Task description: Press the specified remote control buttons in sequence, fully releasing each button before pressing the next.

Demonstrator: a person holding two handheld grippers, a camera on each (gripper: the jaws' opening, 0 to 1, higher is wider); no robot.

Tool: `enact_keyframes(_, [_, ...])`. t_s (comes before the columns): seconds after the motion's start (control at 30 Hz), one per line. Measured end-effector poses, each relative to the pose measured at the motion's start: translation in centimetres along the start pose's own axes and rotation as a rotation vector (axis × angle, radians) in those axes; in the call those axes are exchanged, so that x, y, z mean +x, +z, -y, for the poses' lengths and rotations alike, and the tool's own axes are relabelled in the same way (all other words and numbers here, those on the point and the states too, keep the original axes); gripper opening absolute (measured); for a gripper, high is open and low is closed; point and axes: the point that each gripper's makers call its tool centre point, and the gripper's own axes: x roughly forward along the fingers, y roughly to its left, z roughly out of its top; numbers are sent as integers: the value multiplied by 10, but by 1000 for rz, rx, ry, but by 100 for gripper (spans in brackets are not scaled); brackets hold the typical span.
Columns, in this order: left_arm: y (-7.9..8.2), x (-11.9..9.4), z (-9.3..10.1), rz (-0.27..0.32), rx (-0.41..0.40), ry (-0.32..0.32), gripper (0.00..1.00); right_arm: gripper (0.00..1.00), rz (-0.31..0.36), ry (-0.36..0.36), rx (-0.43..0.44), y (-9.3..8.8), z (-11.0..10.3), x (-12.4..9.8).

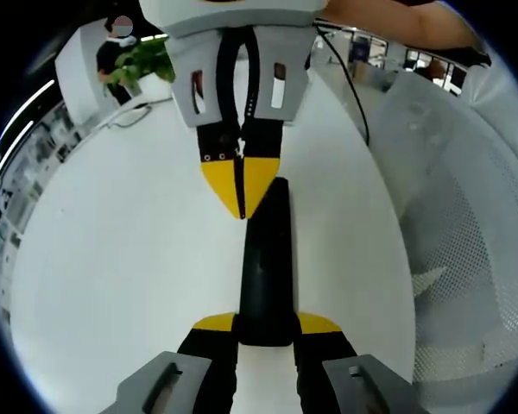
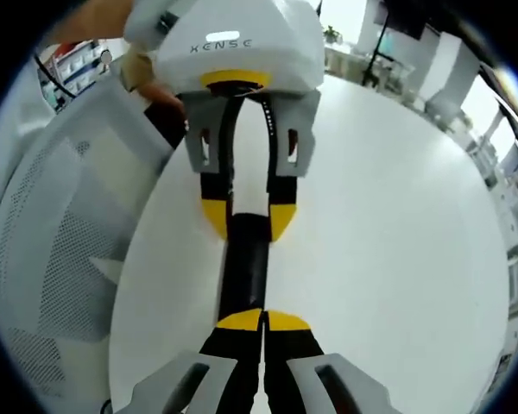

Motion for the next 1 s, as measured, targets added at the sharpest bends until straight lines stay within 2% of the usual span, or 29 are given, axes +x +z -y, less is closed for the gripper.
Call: enact_keyframes(1.0, [-1,2,-4,3,0,1,23,0,-10,40,-5,-1,-1,14])
